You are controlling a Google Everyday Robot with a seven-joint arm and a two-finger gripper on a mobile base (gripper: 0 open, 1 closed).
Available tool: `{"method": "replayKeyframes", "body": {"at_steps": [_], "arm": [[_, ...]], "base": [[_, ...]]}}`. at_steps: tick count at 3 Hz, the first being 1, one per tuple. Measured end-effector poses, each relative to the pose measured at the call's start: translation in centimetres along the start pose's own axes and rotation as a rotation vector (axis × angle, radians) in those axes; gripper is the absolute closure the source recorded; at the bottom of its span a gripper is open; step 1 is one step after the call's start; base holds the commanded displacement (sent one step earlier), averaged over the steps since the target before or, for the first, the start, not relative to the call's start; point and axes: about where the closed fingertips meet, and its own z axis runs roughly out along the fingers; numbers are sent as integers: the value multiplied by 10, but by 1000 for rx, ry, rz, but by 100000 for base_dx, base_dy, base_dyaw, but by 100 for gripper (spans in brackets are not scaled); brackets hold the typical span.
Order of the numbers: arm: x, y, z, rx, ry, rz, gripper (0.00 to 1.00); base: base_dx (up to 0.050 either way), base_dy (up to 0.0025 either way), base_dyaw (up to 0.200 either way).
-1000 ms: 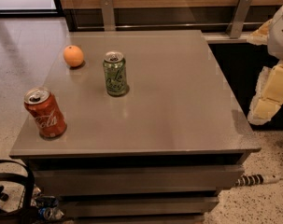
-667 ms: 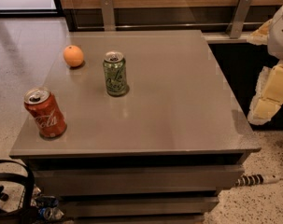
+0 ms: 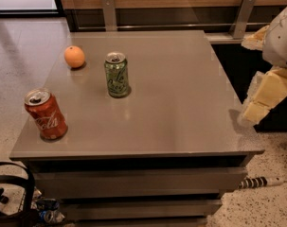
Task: Pick coke can
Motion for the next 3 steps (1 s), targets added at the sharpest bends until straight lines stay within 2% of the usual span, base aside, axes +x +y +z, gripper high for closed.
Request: {"method": "replayKeyframes", "body": {"at_steps": [1, 2, 3], "arm": [[-25, 11, 27, -15, -146, 23, 0], [-59, 33, 70, -41, -319, 30, 0], [-97, 49, 99, -27, -490, 13, 0]], "base": [[0, 0, 0], [0, 0, 0], [0, 0, 0]]}}
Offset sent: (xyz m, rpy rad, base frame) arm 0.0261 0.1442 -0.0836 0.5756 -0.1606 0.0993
